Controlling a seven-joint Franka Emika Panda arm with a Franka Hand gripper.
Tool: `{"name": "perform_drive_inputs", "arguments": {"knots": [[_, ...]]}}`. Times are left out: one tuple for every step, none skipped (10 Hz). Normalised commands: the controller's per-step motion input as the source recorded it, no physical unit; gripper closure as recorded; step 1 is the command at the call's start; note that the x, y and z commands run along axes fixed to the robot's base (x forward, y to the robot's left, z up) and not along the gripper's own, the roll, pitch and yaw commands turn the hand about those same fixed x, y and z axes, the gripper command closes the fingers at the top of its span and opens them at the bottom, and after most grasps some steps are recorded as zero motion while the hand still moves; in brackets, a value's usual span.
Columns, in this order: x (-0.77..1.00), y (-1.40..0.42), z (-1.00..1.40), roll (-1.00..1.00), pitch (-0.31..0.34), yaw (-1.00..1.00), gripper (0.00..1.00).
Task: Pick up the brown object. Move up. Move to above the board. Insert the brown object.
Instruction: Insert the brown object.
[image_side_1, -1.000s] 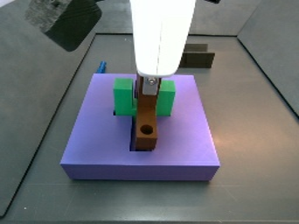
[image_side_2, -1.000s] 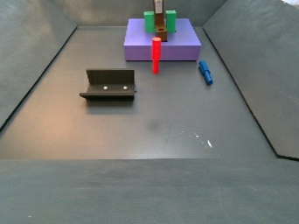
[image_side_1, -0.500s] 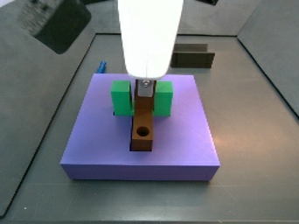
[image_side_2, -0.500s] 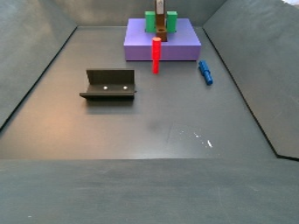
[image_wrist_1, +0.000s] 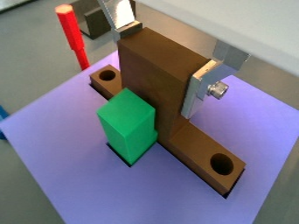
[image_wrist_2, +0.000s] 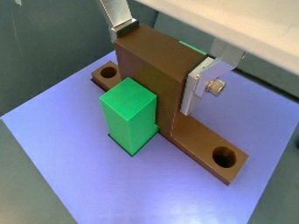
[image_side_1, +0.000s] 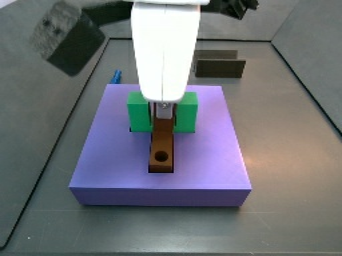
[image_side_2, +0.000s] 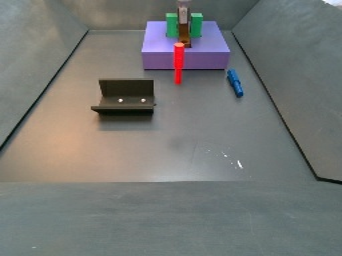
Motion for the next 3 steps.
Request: {"name": "perform_drive_inputs", "arguments": {"knots": [[-0.07, -0.07, -0.77, 0.17, -0.191, 0.00, 1.00], [0.00, 0.00, -0.03, 0.00, 0.000, 0.00, 1.00], [0.00, 0.00, 0.00, 0.00, 0.000, 0.00, 1.00]]}}
